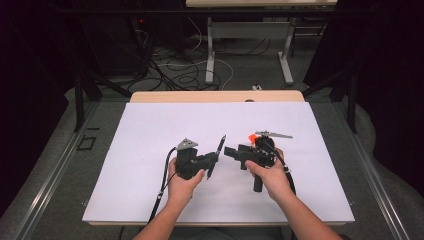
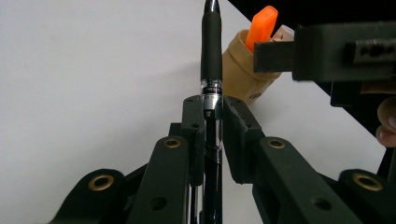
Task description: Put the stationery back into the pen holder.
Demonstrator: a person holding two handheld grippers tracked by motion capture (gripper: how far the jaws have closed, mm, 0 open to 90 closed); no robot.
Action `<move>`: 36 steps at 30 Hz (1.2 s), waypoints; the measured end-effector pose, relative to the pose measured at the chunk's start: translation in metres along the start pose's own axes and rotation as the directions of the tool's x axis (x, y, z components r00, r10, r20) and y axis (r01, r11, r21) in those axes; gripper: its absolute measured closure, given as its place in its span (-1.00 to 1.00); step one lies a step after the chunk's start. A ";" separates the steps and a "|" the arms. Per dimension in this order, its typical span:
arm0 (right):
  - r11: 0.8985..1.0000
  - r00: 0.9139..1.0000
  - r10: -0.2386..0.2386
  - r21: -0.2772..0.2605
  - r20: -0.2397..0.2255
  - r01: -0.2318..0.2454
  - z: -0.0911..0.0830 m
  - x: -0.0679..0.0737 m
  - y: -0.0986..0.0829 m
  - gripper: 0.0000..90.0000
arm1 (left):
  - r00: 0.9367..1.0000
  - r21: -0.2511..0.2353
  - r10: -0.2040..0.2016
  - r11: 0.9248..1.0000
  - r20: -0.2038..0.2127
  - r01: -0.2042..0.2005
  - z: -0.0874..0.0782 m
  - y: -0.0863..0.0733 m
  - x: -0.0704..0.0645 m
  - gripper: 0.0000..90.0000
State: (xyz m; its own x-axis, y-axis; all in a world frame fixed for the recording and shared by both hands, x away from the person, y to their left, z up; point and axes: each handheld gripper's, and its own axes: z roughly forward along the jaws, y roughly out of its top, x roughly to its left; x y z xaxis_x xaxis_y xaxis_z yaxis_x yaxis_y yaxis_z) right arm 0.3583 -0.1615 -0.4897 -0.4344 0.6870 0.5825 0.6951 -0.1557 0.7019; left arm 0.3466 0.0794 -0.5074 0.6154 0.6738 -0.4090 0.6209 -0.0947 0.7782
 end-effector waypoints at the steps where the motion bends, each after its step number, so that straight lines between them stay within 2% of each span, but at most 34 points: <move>1: 1.000 1.000 0.015 -0.010 0.001 -0.015 0.000 0.000 0.000 -0.32 | 1.000 0.000 -0.003 1.000 0.001 0.003 0.000 0.000 -0.001 0.77; 3: 0.999 0.999 0.032 -0.002 0.001 -0.032 0.000 0.000 0.001 -0.25 | 1.000 -0.003 0.001 1.000 0.004 -0.001 0.000 -0.001 -0.001 0.77; 6: 0.999 0.999 0.035 0.009 0.003 -0.035 0.001 -0.002 0.002 -0.12 | 1.000 -0.002 -0.003 1.000 0.008 0.003 0.000 -0.002 -0.003 0.77; 8: 1.000 1.000 0.026 0.011 0.009 -0.026 0.002 -0.003 0.002 0.00 | 1.000 0.004 0.014 1.000 0.012 -0.014 0.000 -0.002 -0.004 0.77; 15: 0.999 0.999 0.033 0.028 -0.001 -0.033 0.001 -0.004 0.002 0.23 | 0.999 0.005 0.021 1.000 0.029 -0.021 0.002 -0.004 -0.009 0.77; 16: 0.999 1.000 0.028 0.021 -0.004 -0.028 0.002 -0.005 0.003 0.25 | 0.999 -0.001 0.024 1.000 0.030 -0.024 0.002 -0.005 -0.010 0.77; 26: 0.994 0.994 0.103 0.036 -0.024 -0.102 0.001 -0.009 0.002 0.34 | 0.998 -0.001 0.033 0.999 0.048 -0.033 0.003 -0.008 -0.015 0.77; 28: 0.994 0.995 0.100 0.047 -0.027 -0.098 0.001 -0.010 0.002 0.36 | 0.998 0.001 0.035 0.999 0.049 -0.035 0.003 -0.008 -0.016 0.77; 36: 0.989 0.989 0.139 0.067 -0.053 -0.135 0.002 -0.013 0.002 0.45 | 0.998 0.010 0.041 0.999 0.056 -0.041 0.006 -0.010 -0.019 0.77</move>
State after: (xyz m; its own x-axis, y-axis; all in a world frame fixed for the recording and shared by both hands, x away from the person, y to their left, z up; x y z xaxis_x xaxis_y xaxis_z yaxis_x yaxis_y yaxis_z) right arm 0.3659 -0.1691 -0.4967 -0.3635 0.6200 0.6953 0.7845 -0.1989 0.5874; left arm 0.3321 0.0632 -0.5103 0.6664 0.6271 -0.4032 0.5998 -0.1297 0.7896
